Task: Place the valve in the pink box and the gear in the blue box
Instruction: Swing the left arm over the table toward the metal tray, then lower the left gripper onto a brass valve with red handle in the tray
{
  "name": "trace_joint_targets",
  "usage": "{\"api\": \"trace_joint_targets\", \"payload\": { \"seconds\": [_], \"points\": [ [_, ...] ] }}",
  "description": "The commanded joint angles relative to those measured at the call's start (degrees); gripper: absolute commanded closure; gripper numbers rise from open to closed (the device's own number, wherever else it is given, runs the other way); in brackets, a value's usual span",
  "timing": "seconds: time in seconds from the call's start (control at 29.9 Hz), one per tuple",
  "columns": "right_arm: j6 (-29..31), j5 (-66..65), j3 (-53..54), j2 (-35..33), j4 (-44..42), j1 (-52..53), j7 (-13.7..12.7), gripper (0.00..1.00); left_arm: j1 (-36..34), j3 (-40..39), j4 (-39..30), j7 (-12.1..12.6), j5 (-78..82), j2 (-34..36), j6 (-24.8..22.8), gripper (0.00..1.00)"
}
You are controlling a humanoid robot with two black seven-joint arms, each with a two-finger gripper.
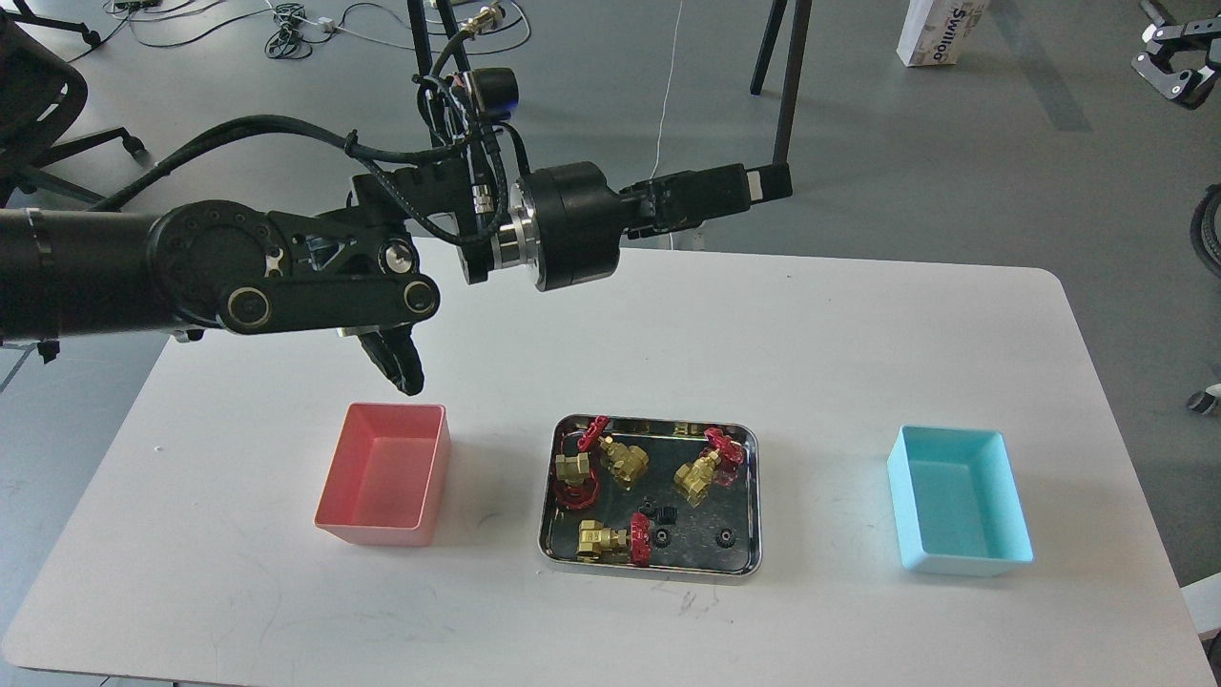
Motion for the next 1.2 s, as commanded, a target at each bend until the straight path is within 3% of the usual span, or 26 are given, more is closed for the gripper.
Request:
{"api": "trace_joint_targets", "payload": {
  "seconds": [0.0, 0.17, 0.37, 0.53, 0.7, 1.04, 1.17],
  "points": [
    [-0.09, 0.03, 0.07, -0.20, -0.14, 0.00, 0.00, 0.00, -8.18, 18.01, -4.15, -0.01, 10.39, -5.89, 3.63, 0.07],
    [-0.17, -0.06, 0.16, -0.29, -0.14, -0.61, 0.00, 0.00, -8.29, 31.58, -4.25, -0.01, 16.92, -12.66, 13.13, 0.07],
    [-1.58, 0.29, 0.60, -0.20, -0.05, -0.97, -1.05, 0.00, -2.58, 32.39, -0.21, -0.01, 17.28, -13.91, 13.67, 0.07],
    [-1.58, 0.20, -0.19, 0.32, -0.58, 5.70, -6.06, 0.00, 1.99, 32.48, 3.13, -0.01, 17.97, -13.82, 13.76, 0.07],
    [-1.84, 0.20, -3.00, 1.99, -0.58, 8.17, -5.98, 0.00, 7.26, 31.95, 10.95, -0.01, 18.59, -13.91, 13.76, 0.07],
    [-1.76, 0.29, -2.56, 2.70, -0.40, 5.80, -5.98, 0.00, 13.51, 30.89, 17.99, -0.01, 18.60, -13.99, 13.67, 0.07],
    [-1.76, 0.29, -2.56, 2.70, -0.23, 5.36, -5.98, 0.00, 15.27, 30.89, 20.62, -0.01, 18.60, -14.08, 13.32, 0.14]
  ]
}}
